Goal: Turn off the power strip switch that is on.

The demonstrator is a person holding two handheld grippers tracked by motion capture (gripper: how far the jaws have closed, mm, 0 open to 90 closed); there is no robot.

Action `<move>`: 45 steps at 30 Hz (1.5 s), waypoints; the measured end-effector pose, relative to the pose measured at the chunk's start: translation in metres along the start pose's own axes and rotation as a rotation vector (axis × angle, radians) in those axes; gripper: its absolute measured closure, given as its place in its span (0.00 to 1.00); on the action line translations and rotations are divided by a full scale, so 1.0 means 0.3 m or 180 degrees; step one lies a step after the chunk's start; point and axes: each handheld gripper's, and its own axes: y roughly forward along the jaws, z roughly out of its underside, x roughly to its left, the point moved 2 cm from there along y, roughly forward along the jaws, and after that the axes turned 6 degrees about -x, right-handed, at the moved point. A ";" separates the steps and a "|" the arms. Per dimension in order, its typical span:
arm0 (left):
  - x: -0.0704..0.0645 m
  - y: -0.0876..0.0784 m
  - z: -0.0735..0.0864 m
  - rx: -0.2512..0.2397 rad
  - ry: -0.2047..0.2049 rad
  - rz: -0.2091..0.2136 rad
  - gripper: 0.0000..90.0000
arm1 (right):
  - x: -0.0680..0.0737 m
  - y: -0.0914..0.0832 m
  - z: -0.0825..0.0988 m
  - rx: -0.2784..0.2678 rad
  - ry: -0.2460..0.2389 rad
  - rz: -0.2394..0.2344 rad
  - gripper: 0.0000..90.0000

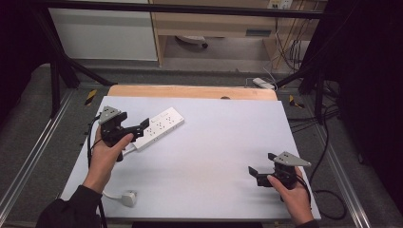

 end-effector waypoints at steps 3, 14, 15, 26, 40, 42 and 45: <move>-0.003 0.029 -0.014 -0.0006 0.0048 0.0012 0.07 | 0.002 -0.001 0.000 0.0004 -0.0009 0.0012 0.03; -0.002 0.110 -0.043 0.0011 0.0105 -0.0019 0.07 | 0.000 0.001 -0.001 0.0000 -0.0024 0.0019 0.04; -0.002 0.110 -0.043 0.0011 0.0105 -0.0019 0.07 | 0.001 0.001 -0.001 0.0001 -0.0011 0.0020 0.04; -0.008 0.192 -0.067 0.0051 0.0157 -0.0062 0.11 | 0.000 0.002 -0.004 -0.0010 -0.0032 0.0017 0.04; -0.001 0.249 -0.080 0.0085 0.0176 -0.0156 0.32 | 0.001 0.001 -0.005 -0.0013 -0.0020 0.0011 0.04; -0.004 0.253 -0.080 0.0082 0.0215 -0.0176 0.45 | 0.001 0.001 -0.006 -0.0014 -0.0019 0.0014 0.04; -0.010 0.263 -0.080 0.0052 0.0238 -0.0208 0.56 | 0.002 0.000 -0.007 -0.0020 -0.0018 0.0016 0.04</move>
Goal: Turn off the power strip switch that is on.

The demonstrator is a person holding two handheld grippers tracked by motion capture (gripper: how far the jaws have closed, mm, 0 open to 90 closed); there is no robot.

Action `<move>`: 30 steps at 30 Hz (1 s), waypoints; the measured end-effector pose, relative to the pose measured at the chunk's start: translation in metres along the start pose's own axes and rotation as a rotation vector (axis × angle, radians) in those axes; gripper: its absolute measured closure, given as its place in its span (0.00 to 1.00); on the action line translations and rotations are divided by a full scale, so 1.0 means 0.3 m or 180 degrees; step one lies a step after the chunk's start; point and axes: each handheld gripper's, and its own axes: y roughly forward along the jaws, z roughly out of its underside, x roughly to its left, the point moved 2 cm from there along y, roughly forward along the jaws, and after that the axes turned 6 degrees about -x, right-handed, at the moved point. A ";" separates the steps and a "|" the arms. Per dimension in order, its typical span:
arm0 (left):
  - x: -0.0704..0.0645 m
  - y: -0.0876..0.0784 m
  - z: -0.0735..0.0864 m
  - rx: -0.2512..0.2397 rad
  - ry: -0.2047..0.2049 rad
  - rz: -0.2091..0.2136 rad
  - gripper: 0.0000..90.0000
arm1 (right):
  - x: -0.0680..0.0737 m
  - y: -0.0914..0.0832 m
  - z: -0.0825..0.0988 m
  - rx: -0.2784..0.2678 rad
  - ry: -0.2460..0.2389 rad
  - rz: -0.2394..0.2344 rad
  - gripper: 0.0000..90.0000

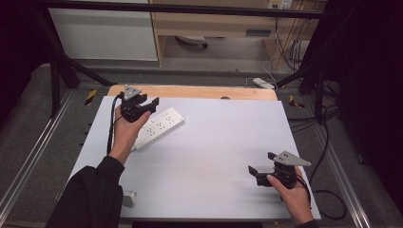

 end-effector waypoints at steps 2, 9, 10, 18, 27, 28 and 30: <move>0.000 0.006 0.000 -0.0009 0.0004 -0.0021 0.62 | 0.000 0.000 0.000 0.0002 0.0004 0.0001 0.04; 0.001 0.024 0.003 -0.0012 0.0022 -0.0010 0.80 | -0.001 -0.001 -0.002 -0.0019 -0.0009 0.0006 0.04; 0.001 0.026 0.004 -0.0013 0.0028 -0.0003 0.80 | -0.001 -0.001 -0.002 -0.0019 -0.0009 0.0006 0.04; -0.002 0.045 0.013 -0.0030 0.0036 0.0034 0.98 | -0.001 -0.001 -0.004 -0.0016 -0.0014 0.0006 0.04; 0.008 0.067 0.031 0.0040 -0.0064 0.0076 1.00 | -0.002 -0.002 -0.006 -0.0033 -0.0012 0.0001 0.04; 0.009 0.069 0.033 0.0043 -0.0060 0.0079 1.00 | -0.002 -0.002 -0.006 -0.0030 -0.0016 0.0000 0.04; 0.010 0.073 0.036 0.0061 -0.0052 0.0070 1.00 | -0.002 -0.002 -0.006 -0.0029 -0.0016 0.0000 0.04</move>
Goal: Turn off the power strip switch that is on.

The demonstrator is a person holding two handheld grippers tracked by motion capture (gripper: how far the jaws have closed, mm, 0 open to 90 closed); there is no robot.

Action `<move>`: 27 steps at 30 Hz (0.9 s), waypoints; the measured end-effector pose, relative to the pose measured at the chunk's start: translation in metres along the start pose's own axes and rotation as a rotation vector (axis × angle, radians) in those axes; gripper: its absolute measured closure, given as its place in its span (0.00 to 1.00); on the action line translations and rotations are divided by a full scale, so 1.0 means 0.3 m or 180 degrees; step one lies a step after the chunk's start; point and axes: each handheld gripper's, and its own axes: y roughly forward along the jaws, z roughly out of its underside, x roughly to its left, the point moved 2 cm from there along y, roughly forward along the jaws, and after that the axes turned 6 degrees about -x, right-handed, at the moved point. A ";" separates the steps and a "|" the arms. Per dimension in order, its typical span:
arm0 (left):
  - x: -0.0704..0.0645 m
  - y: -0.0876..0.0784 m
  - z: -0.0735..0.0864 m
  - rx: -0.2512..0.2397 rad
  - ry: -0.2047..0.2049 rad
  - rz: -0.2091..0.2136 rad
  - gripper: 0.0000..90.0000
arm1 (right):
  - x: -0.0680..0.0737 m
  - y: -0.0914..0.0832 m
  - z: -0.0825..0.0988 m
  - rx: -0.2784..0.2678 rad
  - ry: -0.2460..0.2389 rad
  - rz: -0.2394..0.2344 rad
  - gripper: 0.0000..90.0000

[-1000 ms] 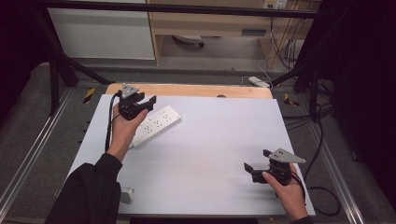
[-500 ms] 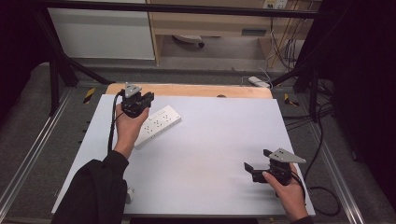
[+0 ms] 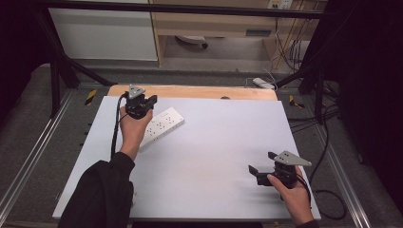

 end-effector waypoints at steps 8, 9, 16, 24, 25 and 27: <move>0.009 0.022 0.024 0.0126 0.0005 -0.0001 1.00 | 0.000 0.000 -0.002 -0.0008 0.0013 0.0004 0.04; 0.009 0.027 0.027 0.0136 -0.0005 -0.0005 1.00 | 0.000 0.000 -0.002 -0.0007 0.0013 0.0005 0.04; 0.010 0.053 0.050 0.0237 0.0002 0.0006 1.00 | 0.000 0.000 -0.003 -0.0007 0.0009 -0.0002 0.04; 0.010 0.083 0.077 0.0334 -0.0033 0.0021 1.00 | 0.005 0.000 -0.007 -0.0004 -0.0012 -0.0019 0.04; 0.010 0.085 0.080 0.0340 -0.0031 0.0019 1.00 | 0.005 0.001 -0.007 -0.0006 -0.0013 -0.0019 0.04; 0.010 0.090 0.085 0.0358 -0.0042 0.0018 1.00 | 0.005 0.001 -0.007 -0.0007 -0.0014 -0.0014 0.04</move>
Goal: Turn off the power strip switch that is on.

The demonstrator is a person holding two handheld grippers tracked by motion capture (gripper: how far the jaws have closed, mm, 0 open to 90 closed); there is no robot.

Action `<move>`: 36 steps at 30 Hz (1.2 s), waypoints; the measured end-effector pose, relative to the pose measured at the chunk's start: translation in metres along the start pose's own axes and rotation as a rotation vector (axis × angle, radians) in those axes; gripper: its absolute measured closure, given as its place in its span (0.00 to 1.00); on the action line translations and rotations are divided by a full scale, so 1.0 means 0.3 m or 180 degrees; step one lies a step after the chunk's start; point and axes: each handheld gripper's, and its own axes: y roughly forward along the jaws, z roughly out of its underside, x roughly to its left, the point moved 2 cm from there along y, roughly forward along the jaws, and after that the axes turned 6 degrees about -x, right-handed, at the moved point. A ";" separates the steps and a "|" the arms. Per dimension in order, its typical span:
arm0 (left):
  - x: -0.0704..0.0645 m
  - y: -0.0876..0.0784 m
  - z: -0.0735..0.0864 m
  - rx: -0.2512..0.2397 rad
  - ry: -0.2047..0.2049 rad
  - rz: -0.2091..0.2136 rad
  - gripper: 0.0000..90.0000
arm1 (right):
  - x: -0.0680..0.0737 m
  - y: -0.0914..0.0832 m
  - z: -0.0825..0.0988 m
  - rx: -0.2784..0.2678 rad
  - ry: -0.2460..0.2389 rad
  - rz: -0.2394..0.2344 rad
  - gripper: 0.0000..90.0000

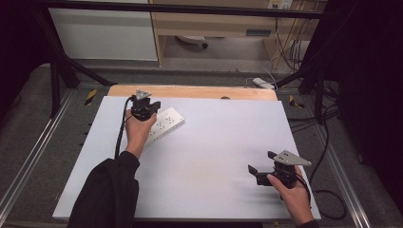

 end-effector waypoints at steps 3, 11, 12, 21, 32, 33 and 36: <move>-0.002 0.008 0.005 0.0018 -0.0007 0.0008 1.00 | 0.001 0.002 -0.002 -0.0006 -0.0015 0.0020 0.04; -0.015 0.036 0.021 0.0052 -0.0018 0.0026 1.00 | 0.001 0.007 -0.001 0.0008 -0.0023 0.0008 0.04; -0.017 0.040 0.023 0.0062 -0.0011 0.0030 1.00 | 0.001 0.007 -0.001 0.0008 -0.0023 0.0008 0.04; -0.033 0.067 0.038 0.0109 -0.0012 0.0048 1.00 | 0.000 0.006 0.000 0.0009 -0.0016 0.0012 0.04; -0.034 0.082 0.055 0.0189 0.0028 0.0034 1.00 | 0.005 0.011 0.004 0.0034 -0.0016 -0.0003 0.04; -0.036 0.084 0.056 0.0197 0.0023 0.0038 1.00 | 0.008 0.012 0.004 0.0041 -0.0006 -0.0009 0.04; -0.037 0.088 0.057 0.0188 -0.0020 0.0030 1.00 | 0.008 0.011 0.003 0.0027 -0.0026 -0.0013 0.04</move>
